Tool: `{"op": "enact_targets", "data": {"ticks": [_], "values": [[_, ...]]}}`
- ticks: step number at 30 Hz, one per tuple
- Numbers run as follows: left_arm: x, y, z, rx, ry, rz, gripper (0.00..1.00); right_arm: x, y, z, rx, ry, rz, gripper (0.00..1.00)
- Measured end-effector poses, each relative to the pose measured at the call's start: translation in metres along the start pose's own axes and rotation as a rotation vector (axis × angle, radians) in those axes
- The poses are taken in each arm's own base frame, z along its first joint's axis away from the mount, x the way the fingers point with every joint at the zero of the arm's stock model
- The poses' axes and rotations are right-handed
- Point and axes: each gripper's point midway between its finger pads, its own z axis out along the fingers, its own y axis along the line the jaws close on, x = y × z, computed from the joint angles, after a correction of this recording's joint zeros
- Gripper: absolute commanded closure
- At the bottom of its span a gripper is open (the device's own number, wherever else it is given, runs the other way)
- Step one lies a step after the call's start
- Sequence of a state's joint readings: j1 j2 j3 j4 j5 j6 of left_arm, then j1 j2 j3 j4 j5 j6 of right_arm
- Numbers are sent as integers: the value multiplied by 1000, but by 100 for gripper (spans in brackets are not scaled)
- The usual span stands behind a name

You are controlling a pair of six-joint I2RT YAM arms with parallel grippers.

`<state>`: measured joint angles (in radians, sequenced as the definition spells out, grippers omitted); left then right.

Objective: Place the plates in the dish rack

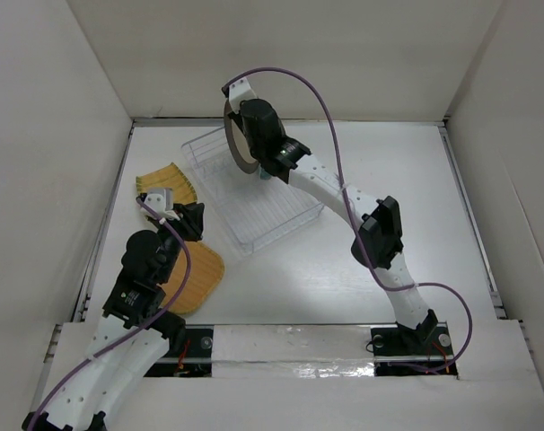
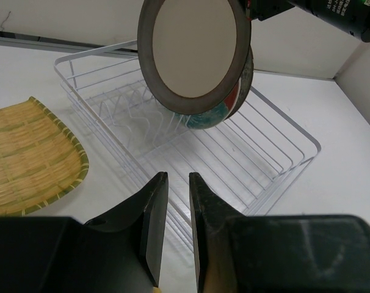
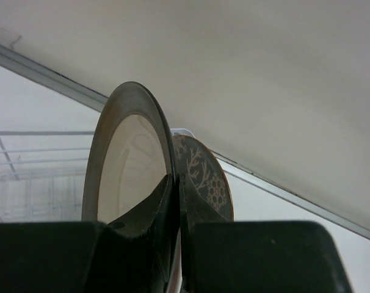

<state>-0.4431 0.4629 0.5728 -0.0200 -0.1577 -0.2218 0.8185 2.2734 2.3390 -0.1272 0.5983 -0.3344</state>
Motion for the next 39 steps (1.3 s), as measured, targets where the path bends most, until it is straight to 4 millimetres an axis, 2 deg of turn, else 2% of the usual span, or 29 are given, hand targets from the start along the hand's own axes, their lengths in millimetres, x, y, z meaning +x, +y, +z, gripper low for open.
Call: {"op": "enact_targets", "data": {"ticks": [2, 9, 20, 26, 33, 39], "values": [[1, 0, 0, -1, 2, 0, 82, 8, -1, 2, 4, 14, -11, 100], [1, 3, 1, -11, 3, 1, 82, 7, -3, 7, 10, -10, -19, 100], [5, 7, 5, -30, 20, 4, 81, 15, 13, 4, -4, -26, -43, 100], [7, 9, 7, -37, 28, 6, 81, 10, 6, 0, 4, -32, -34, 100], [7, 10, 7, -47, 27, 6, 80, -1, -15, -7, 34, -50, -30, 100], [7, 11, 7, -52, 25, 7, 80, 8, -14, -6, 25, -44, -29, 100]]}}
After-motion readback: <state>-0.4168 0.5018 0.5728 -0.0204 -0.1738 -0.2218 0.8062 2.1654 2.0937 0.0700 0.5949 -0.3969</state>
